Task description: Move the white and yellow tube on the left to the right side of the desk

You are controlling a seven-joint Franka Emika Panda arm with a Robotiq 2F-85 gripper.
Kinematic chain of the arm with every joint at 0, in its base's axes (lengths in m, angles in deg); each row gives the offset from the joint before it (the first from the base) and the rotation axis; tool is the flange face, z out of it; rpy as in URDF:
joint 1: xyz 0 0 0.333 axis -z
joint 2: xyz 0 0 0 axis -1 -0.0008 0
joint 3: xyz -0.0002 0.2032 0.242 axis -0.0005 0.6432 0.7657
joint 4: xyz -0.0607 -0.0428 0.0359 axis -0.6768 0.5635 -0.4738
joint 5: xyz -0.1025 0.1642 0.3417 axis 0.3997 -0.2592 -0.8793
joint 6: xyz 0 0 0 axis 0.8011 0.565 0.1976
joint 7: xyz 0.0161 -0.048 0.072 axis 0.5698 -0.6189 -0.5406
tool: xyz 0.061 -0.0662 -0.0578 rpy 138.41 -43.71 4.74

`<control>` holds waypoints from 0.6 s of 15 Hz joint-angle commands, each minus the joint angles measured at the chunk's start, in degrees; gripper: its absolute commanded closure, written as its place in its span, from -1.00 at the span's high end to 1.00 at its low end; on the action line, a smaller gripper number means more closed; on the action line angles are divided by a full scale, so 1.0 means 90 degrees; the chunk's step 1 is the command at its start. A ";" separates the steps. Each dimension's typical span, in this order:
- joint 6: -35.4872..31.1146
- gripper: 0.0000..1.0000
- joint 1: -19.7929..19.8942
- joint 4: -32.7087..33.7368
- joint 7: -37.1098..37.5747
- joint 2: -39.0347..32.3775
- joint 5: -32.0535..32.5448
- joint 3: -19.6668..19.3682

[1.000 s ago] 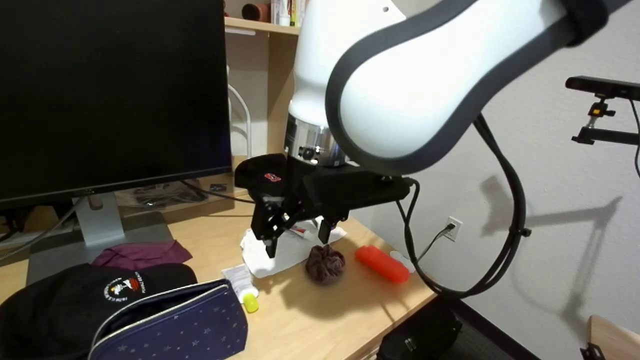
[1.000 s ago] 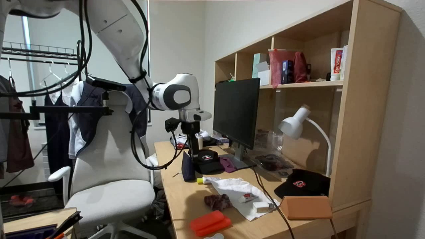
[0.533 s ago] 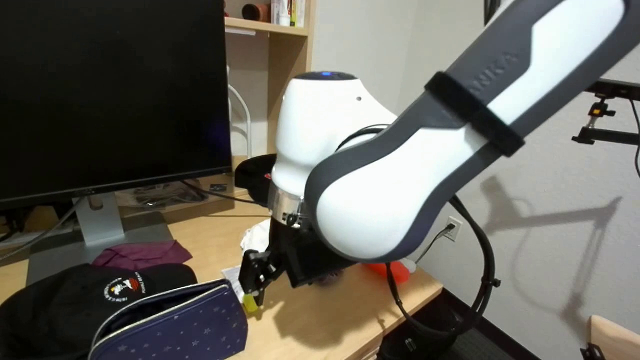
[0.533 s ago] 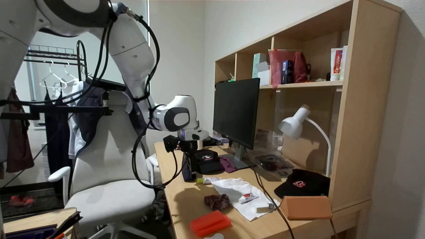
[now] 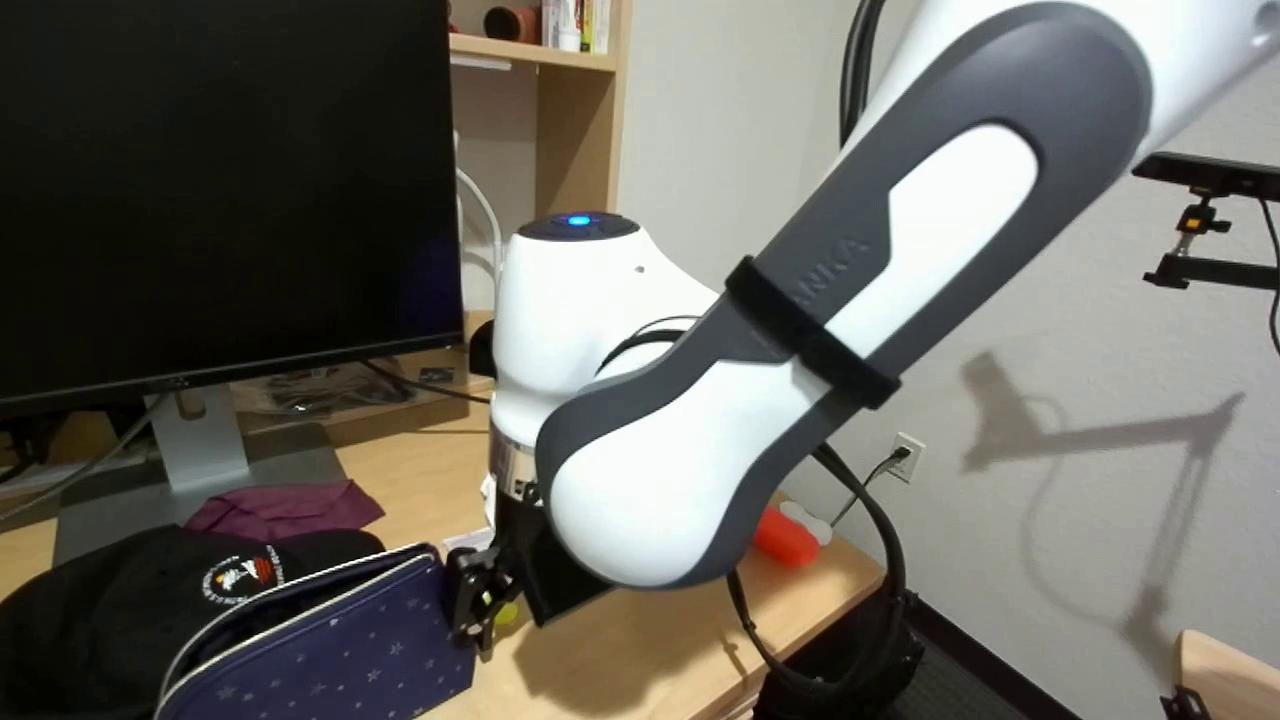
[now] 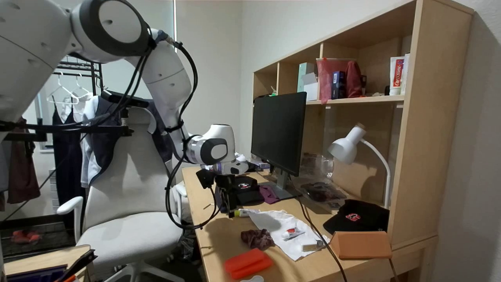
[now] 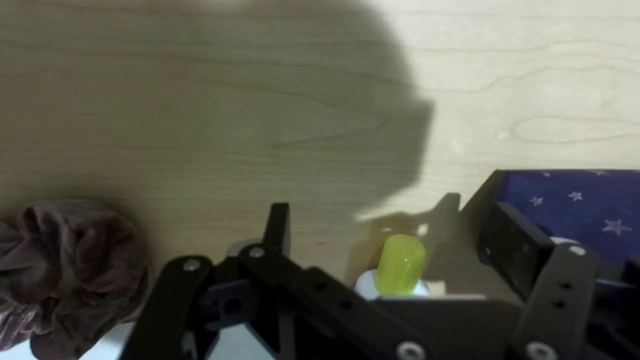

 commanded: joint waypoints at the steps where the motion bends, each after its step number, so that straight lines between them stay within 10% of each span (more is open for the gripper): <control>1: -0.0149 1.00 -0.0085 0.0314 -0.0312 -0.0400 -0.0066 -0.0103; 3: -0.0154 0.47 -0.0107 0.0365 -0.0357 -0.0511 -0.0082 -0.0141; 9: -0.0186 -0.14 -0.0077 0.0436 -0.0516 -0.0611 -0.0138 -0.0164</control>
